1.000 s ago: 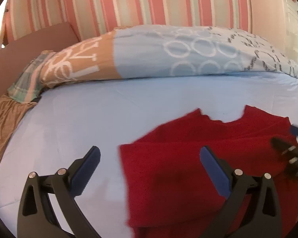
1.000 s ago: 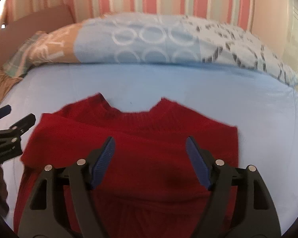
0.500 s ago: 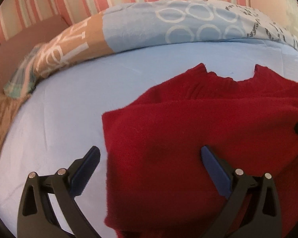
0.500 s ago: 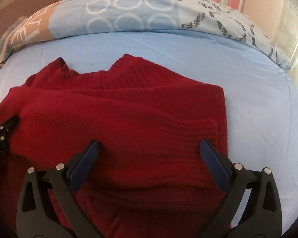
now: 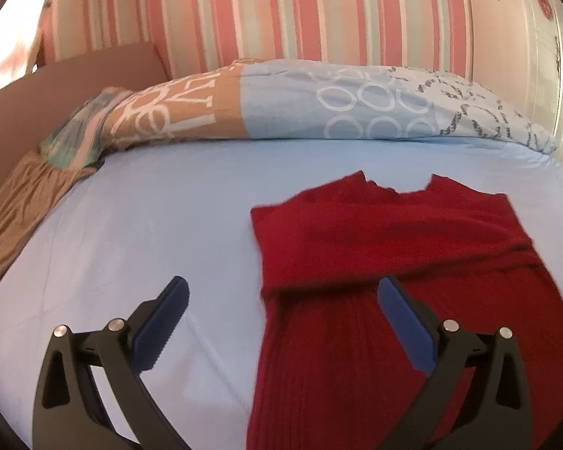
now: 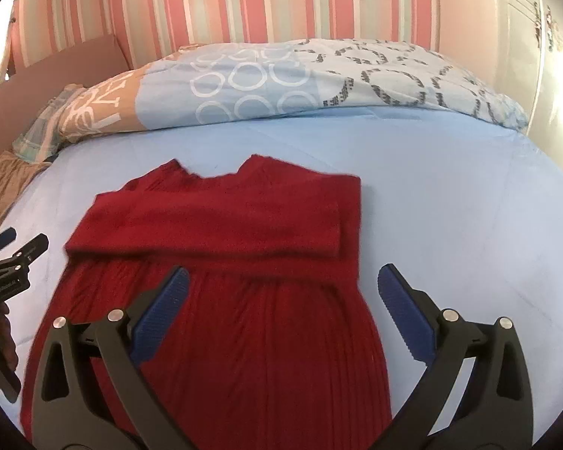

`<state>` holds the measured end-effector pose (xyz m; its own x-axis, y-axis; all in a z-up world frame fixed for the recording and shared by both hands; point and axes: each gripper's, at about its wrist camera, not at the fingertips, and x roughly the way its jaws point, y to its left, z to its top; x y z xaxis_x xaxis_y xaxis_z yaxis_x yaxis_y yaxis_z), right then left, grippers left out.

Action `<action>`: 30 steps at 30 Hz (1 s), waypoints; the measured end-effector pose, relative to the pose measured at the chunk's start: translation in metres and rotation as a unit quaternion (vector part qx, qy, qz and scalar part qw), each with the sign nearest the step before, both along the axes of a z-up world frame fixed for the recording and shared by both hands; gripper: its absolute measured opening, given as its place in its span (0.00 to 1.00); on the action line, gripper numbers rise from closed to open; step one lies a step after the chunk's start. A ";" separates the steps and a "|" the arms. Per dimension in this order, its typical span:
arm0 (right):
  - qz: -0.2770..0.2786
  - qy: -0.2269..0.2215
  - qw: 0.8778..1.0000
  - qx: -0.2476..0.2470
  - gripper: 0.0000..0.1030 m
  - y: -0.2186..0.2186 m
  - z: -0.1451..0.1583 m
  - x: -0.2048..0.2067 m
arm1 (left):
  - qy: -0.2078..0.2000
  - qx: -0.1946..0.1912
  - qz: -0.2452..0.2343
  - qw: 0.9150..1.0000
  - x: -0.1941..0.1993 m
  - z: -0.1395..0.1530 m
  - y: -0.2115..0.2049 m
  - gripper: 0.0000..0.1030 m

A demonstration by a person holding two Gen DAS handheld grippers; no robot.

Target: Fold small clothes

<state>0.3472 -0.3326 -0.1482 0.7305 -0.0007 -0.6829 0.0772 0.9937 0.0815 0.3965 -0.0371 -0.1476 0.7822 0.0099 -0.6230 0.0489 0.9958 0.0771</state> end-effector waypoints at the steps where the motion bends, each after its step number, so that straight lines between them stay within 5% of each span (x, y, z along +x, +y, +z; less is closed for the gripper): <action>1: 0.001 0.000 1.000 0.000 0.97 0.002 0.004 -0.012 | 0.003 -0.006 0.003 1.000 -0.009 0.003 0.001 0.98; 19: 0.007 -0.012 1.000 -0.022 0.97 0.022 0.046 -0.154 | -0.003 -0.015 0.001 1.000 -0.150 0.038 0.012 0.98; 30: -0.024 0.015 1.000 -0.007 0.97 -0.006 0.021 -0.225 | -0.001 0.000 0.003 1.000 -0.200 0.030 0.036 0.98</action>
<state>0.1222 -0.3385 -0.1275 0.7091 -0.0447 -0.7037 0.1260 0.9900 0.0641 0.1962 -0.0011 -0.1174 0.7829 0.0151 -0.6219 0.0429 0.9960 0.0781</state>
